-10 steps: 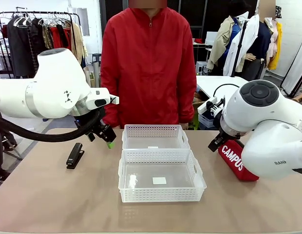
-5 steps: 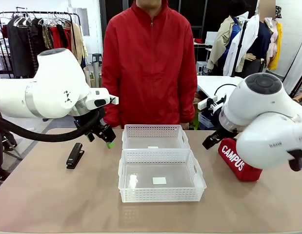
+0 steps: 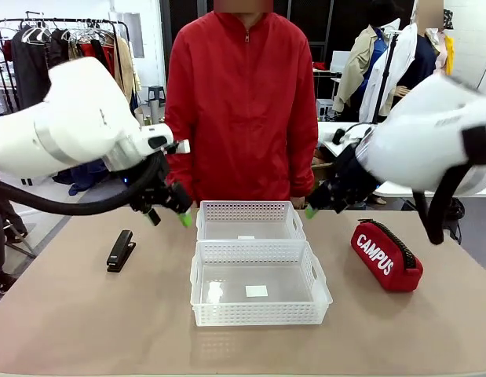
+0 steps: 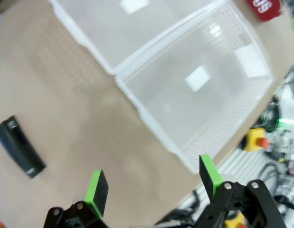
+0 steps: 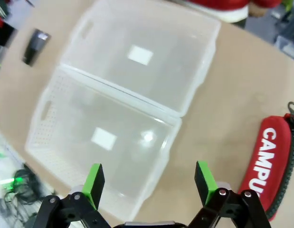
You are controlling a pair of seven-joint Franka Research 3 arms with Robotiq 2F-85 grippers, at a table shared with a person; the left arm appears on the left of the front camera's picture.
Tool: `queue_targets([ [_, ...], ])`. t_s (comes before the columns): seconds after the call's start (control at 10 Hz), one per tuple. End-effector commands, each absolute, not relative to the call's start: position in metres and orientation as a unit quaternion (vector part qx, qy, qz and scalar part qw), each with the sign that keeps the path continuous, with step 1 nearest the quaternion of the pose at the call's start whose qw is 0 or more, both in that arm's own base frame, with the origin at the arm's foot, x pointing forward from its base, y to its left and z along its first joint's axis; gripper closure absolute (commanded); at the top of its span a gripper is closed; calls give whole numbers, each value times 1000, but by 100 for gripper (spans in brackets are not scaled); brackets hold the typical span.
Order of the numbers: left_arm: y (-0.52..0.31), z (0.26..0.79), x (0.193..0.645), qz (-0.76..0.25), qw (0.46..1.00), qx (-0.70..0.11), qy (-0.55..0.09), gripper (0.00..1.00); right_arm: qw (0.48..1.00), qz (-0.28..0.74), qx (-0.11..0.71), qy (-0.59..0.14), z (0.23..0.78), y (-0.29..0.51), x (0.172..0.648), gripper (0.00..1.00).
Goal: Distribute items into two baskets.
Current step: Pick up the Pencil pouch that the person points to.
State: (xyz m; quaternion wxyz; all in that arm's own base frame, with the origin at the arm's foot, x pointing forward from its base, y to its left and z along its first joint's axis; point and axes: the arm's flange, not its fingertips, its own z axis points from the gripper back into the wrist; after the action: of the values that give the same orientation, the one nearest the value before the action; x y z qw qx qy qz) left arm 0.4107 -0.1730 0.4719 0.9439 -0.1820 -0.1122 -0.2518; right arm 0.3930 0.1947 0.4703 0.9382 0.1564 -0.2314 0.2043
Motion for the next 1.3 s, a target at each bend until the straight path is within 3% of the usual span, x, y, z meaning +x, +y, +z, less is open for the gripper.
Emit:
queue_targets([
  [0.0, -157, 497, 417, -227, 921, -298, -111, 0, 927, 188, 242, -215, 491, 159, 401, 0],
  [0.3, -137, 513, 421, -196, 886, -403, -121, 0, 894, 177, 350, -215, 497, 138, 417, 0],
  [0.4, -139, 513, 420, -207, 888, -391, -128, 0, 905, 191, 265, -273, 495, 144, 414, 0],
  [0.5, -145, 520, 419, -200, 896, -380, -117, 0, 904, 171, 322, -222, 508, 140, 402, 0],
  [0.8, -140, 520, 420, -196, 894, -386, -120, 0, 907, 176, 307, -228, 504, 136, 406, 0],
  [1.0, -143, 531, 428, -163, 882, -437, -58, 0, 849, 93, 501, -140, 535, 131, 424, 0],
  [1.2, -140, 550, 435, -143, 862, -484, -42, 0, 807, 47, 580, -102, 555, 127, 435, 0],
])
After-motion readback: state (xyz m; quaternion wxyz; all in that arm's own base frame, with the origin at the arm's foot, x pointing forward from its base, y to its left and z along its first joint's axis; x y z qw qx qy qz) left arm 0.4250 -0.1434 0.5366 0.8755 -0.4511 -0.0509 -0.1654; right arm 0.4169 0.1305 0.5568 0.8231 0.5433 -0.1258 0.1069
